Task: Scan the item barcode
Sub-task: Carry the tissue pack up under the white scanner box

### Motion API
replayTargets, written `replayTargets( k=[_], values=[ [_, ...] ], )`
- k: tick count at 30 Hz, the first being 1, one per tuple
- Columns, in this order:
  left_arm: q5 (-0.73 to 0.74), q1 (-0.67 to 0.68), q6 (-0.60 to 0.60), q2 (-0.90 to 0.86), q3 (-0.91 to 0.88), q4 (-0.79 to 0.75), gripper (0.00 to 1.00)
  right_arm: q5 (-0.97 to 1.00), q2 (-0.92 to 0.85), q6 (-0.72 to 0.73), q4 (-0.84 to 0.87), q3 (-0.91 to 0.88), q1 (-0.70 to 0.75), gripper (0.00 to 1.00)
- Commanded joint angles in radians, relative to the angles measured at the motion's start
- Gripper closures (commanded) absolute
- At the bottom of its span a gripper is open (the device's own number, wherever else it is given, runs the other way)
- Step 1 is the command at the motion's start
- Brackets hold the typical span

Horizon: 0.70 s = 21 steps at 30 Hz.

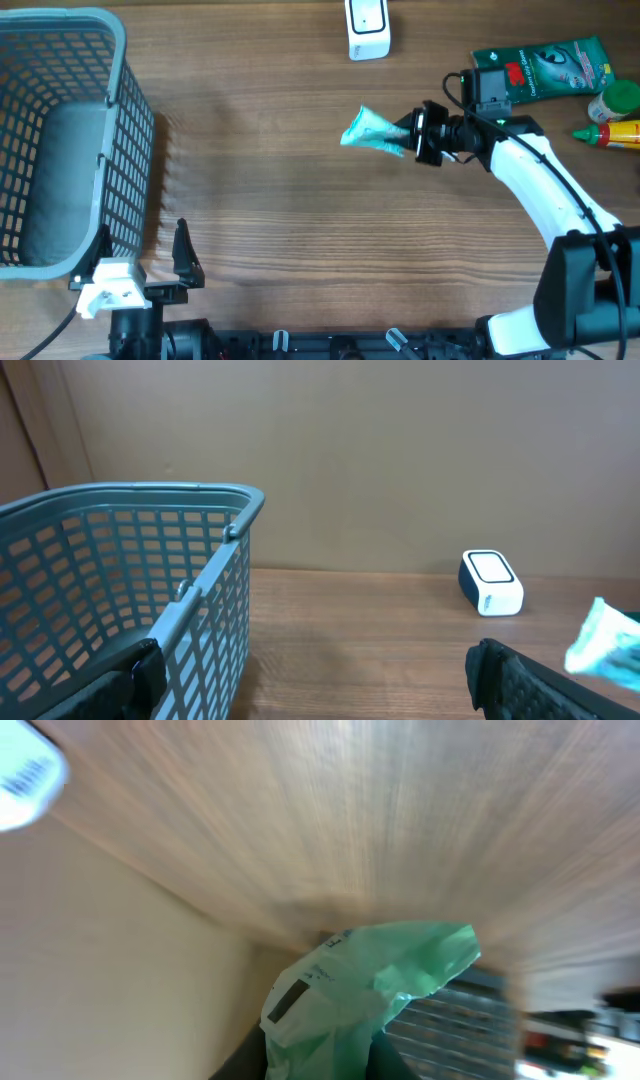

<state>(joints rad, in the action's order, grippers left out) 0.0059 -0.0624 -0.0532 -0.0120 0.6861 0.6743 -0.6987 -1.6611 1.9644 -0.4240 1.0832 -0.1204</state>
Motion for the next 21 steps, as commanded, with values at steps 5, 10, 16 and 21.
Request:
replayTargets(
  k=[5, 10, 16, 21],
  values=[
    [-0.003, -0.008, 0.010, 0.007, -0.002, -0.003, 0.00, 0.173, -0.090, 0.106, 0.262, 0.013, 0.029, 0.96],
    [-0.003, -0.008, 0.010, 0.007, -0.002, -0.003, 0.00, 0.239, -0.194, 0.107, 0.341, 0.133, 0.039, 0.96],
    [-0.003, -0.008, 0.010, 0.007, -0.002, -0.003, 0.00, 0.257, -0.393, 0.106, 0.269, 0.430, 0.039, 0.95],
    [-0.003, -0.008, 0.010, 0.007, -0.002, -0.003, 0.00, 0.258, -0.603, 0.107, 0.176, 0.732, 0.039, 0.95]
  ],
)
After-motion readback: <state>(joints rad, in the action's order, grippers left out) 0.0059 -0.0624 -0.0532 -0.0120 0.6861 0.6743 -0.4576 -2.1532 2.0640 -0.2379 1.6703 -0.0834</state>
